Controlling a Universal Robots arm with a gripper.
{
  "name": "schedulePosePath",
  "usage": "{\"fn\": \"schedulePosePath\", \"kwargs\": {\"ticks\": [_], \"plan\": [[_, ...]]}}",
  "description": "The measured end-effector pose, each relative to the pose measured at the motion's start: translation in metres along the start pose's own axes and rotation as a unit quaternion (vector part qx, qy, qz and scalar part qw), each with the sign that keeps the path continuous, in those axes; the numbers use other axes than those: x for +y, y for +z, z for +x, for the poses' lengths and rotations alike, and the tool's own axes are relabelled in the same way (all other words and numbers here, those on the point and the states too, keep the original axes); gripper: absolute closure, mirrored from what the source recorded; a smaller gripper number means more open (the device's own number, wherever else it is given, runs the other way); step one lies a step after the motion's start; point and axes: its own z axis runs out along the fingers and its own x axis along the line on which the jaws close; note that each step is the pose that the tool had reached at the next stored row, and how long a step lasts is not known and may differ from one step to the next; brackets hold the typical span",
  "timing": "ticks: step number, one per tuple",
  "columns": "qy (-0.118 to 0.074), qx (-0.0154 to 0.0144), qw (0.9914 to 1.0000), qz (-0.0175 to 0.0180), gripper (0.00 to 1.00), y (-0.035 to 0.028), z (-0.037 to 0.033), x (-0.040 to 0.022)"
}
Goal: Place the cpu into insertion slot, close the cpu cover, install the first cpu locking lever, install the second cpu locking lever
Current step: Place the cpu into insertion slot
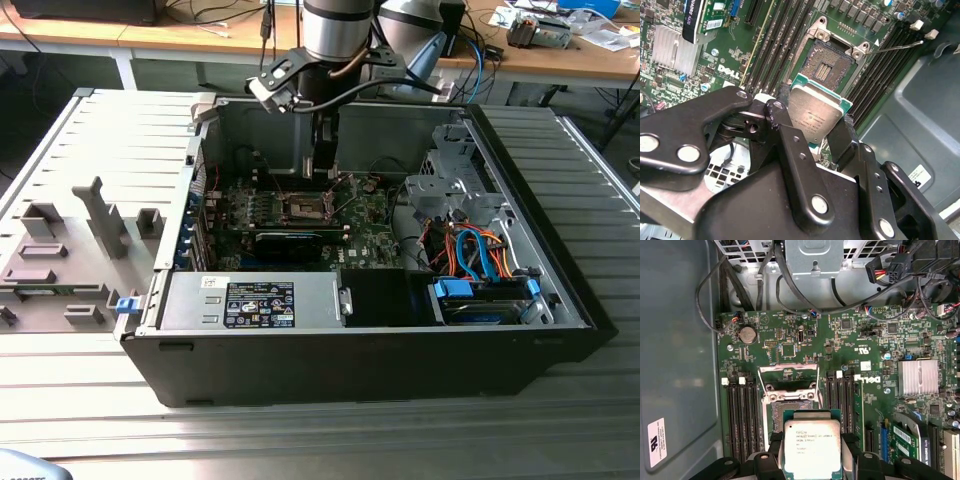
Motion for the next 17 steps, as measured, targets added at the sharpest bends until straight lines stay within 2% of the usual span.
{"fn": "schedulePosePath", "kwargs": {"ticks": [17], "plan": [[0.000,0.0000,1.00000,0.0000,0.45,0.0033,0.0001,0.0001]]}}
